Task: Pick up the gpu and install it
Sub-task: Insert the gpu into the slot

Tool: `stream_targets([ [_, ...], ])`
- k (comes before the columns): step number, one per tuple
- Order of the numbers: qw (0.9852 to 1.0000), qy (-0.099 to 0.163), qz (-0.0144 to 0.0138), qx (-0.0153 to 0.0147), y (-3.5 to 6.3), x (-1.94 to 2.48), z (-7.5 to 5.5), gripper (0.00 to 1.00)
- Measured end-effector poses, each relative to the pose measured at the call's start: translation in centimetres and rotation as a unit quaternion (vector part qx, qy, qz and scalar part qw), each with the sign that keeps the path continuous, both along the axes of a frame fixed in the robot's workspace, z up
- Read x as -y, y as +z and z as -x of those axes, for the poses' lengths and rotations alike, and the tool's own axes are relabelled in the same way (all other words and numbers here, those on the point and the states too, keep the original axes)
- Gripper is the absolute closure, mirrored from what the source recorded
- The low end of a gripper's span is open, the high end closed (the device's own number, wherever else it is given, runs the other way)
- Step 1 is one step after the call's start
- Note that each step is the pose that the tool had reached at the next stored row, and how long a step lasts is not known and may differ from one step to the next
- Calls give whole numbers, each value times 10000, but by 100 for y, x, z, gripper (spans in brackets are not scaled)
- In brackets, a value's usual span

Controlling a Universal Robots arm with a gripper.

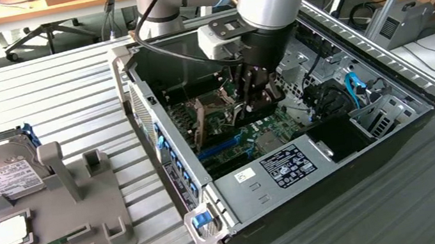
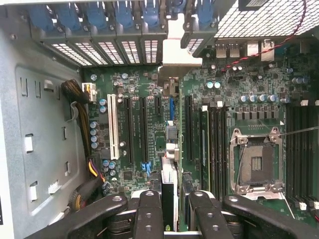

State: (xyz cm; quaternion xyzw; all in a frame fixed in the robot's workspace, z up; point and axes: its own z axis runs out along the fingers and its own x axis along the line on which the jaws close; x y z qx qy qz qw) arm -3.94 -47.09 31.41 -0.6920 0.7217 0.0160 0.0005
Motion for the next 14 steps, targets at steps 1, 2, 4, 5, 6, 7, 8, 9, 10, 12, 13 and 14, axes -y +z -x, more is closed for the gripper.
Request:
stream_targets([
  [1, 10000, 0, 0, 0, 0, 1, 2, 74],
  [2, 10000, 0, 0, 0, 0, 1, 4, 74],
  [4, 10000, 0, 0, 0, -1, 5, 12, 74],
  [5, 10000, 0, 0, 0, -1, 6, 13, 74],
  [6, 10000, 0, 0, 0, -1, 6, 14, 74],
  [7, 10000, 0, 0, 0, -1, 7, 16, 74],
  [8, 10000, 0, 0, 0, -1, 8, 17, 74],
  [9, 10000, 0, 0, 0, -2, 14, 24, 74],
  [10, 10000, 0, 0, 0, -2, 19, 29, 74],
  [12, 10000, 0, 0, 0, -2, 20, 32, 74],
  [13, 10000, 0, 0, 0, -3, 22, 34, 74],
  [14, 10000, 0, 0, 0, -3, 22, 36, 74],
])
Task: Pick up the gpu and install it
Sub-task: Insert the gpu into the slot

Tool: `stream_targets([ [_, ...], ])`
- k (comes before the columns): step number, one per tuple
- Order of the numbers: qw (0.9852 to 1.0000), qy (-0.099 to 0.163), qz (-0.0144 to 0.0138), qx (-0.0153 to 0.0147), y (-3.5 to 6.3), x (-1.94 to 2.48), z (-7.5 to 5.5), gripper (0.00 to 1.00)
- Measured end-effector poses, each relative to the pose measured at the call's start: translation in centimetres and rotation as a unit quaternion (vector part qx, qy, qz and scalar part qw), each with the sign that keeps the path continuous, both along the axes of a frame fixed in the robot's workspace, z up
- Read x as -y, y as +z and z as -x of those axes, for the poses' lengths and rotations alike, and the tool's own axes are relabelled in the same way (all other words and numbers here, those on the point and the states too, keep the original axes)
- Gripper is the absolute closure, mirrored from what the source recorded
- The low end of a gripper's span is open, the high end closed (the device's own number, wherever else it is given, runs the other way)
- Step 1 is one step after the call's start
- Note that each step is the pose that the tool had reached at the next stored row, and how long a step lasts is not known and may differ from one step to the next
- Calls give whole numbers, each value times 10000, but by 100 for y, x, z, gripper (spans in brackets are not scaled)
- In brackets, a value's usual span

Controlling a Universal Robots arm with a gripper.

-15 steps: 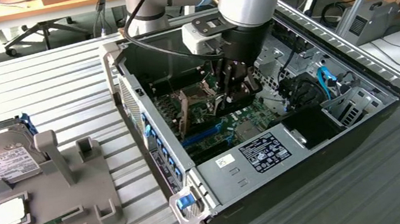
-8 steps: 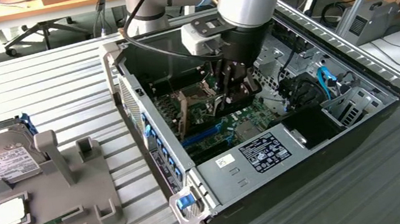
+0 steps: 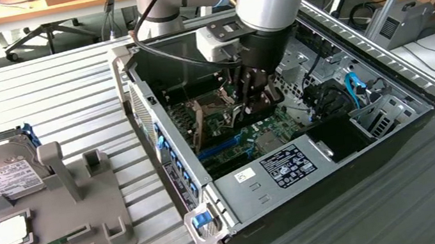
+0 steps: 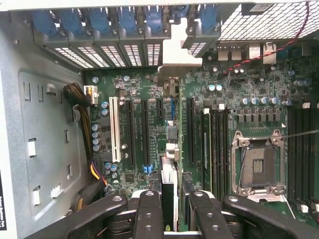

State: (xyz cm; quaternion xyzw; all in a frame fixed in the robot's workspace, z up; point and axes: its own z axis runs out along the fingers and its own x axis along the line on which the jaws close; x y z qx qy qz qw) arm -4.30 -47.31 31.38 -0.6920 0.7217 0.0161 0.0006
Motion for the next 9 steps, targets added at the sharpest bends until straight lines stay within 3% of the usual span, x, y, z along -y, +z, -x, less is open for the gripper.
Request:
stream_targets([
  [9, 10000, 0, 0, 0, -1, 7, 30, 74],
])
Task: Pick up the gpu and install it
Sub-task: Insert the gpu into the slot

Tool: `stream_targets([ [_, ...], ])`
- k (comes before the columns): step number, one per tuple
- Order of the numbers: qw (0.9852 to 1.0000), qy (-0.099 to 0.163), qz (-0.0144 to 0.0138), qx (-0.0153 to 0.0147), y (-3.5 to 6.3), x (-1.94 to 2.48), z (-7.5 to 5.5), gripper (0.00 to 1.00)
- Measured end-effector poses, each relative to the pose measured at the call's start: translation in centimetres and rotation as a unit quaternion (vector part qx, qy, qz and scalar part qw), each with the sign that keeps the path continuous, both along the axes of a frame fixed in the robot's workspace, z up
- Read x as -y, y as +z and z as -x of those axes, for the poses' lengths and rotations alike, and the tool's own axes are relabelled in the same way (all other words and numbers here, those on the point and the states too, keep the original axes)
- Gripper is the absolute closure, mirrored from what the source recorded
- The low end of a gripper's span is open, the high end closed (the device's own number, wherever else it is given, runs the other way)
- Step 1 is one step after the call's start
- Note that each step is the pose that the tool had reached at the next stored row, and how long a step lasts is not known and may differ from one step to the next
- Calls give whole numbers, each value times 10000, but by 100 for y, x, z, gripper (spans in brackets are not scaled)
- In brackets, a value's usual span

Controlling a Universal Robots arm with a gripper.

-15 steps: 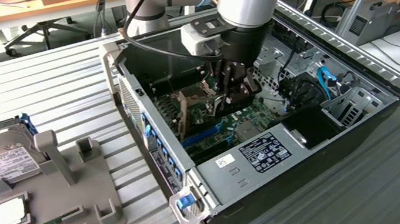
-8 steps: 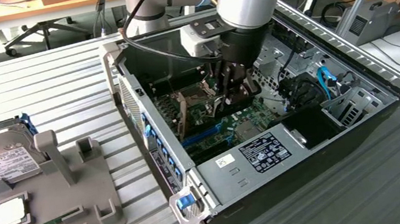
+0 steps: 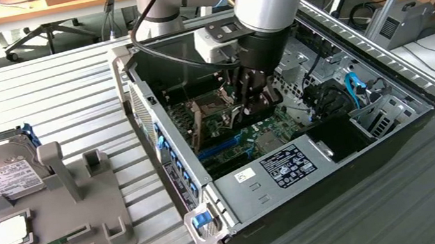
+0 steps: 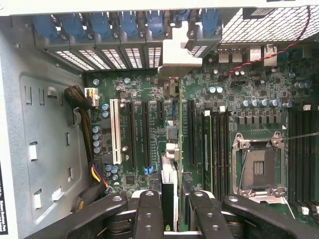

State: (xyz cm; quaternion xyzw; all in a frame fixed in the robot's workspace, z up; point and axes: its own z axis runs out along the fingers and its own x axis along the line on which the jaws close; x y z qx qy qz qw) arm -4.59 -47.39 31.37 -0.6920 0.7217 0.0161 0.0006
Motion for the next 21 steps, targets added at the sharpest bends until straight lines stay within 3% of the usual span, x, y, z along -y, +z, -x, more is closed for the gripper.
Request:
stream_targets([
  [21, 10000, 0, 0, 0, -6, 15, 51, 74],
])
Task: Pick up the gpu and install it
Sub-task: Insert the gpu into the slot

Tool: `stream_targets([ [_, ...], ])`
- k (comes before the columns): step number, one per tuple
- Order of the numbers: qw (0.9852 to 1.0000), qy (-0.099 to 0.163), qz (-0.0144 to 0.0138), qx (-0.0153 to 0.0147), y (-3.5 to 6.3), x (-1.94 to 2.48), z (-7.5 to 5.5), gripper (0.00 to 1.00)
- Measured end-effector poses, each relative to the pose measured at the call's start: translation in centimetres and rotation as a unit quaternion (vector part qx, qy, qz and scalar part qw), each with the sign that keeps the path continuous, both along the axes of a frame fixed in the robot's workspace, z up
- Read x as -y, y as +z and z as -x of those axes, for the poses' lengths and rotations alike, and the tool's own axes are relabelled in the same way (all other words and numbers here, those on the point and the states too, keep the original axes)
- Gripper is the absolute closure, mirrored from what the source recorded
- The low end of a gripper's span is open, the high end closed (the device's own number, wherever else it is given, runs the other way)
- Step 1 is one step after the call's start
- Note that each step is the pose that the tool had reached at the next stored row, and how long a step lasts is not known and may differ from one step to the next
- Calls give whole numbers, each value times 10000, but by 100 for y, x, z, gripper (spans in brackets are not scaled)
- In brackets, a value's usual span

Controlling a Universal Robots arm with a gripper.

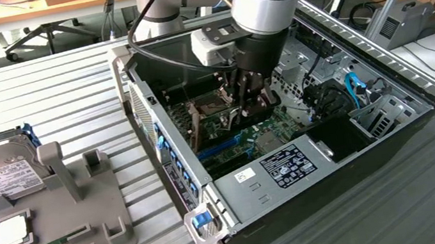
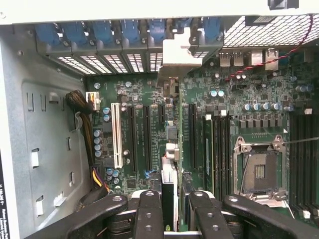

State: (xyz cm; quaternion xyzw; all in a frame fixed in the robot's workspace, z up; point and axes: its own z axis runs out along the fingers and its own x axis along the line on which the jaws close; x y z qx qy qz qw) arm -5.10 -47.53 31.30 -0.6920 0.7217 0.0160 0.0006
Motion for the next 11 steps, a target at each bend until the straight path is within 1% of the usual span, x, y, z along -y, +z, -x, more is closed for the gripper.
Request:
stream_targets([
  [11, 10000, 0, 0, 0, -4, 10, 26, 74],
])
